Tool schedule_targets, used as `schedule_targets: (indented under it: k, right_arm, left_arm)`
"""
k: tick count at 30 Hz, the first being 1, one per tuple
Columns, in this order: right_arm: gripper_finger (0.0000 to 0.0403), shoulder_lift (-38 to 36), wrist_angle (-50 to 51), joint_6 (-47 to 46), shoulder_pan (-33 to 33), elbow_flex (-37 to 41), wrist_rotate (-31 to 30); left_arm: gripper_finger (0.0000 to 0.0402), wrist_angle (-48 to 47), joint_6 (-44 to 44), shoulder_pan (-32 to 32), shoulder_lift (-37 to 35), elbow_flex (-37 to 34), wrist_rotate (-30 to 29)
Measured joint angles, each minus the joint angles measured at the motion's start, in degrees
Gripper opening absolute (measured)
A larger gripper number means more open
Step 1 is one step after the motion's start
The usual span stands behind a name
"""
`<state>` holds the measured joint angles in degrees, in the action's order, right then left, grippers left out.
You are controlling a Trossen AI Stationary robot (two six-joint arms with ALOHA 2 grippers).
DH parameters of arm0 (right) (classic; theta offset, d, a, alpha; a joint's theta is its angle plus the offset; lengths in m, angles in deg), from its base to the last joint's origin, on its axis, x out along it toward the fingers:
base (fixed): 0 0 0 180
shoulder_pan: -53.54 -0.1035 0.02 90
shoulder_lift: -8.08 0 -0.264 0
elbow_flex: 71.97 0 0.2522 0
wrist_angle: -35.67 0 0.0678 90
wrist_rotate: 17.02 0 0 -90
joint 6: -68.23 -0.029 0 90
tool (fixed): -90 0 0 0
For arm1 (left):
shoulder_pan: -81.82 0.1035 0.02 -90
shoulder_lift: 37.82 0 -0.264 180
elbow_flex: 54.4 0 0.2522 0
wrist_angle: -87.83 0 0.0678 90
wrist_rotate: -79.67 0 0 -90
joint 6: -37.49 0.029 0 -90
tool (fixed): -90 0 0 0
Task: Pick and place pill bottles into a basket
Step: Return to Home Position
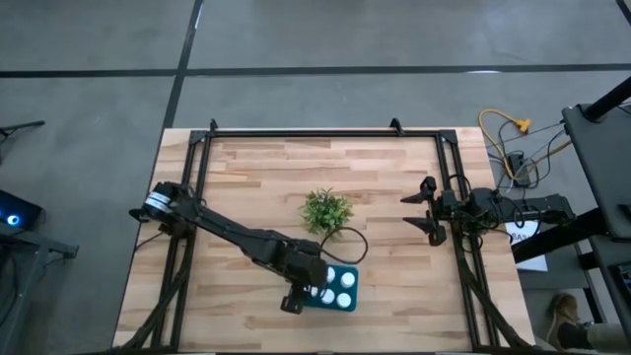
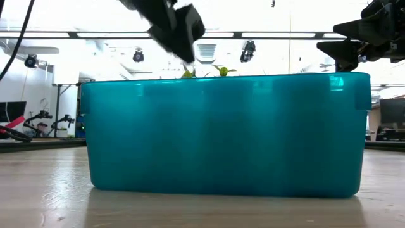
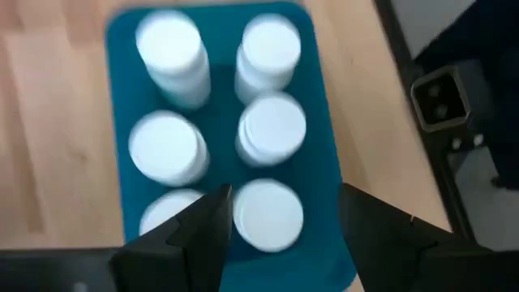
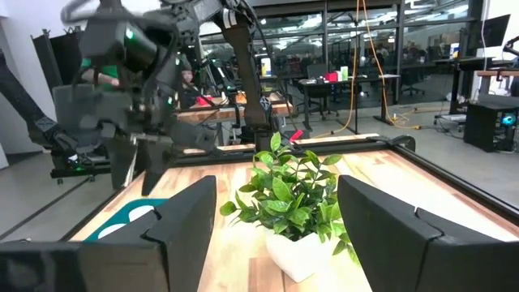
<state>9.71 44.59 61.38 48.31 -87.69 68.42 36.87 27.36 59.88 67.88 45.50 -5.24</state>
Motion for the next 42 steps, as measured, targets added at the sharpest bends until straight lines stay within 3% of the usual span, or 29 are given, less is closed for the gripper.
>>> schedule_targets:
  k: [13,22,32,38,42]
  right_arm:
    - [0.0256,0.04,0.0,0.0,0.01,0.0,0.08]
    - [0.0249,0.09,0.0,0.0,0.02,0.0,0.02]
    - [0.0255,0.01,0.0,0.0,0.0,0.0,0.02]
    - [0.0248,0.03,-0.02,0.0,0.02,0.0,-0.12]
    - [0.0247,0.0,0.0,0.0,0.02,0.0,-0.09]
  left_arm:
    - [0.0203,-0.37,-2.19,2.81,-6.57,-0.37,-10.93]
    - [0.0203,6.68,-4.61,4.88,-12.11,-4.83,-16.41]
    - [0.0203,28.35,-6.23,6.75,-23.14,-21.35,-18.58]
    - [0.0203,32.04,-6.93,9.41,-31.61,-32.03,-18.48]
    - [0.0203,36.3,-2.25,10.93,-36.5,-38.73,-17.63]
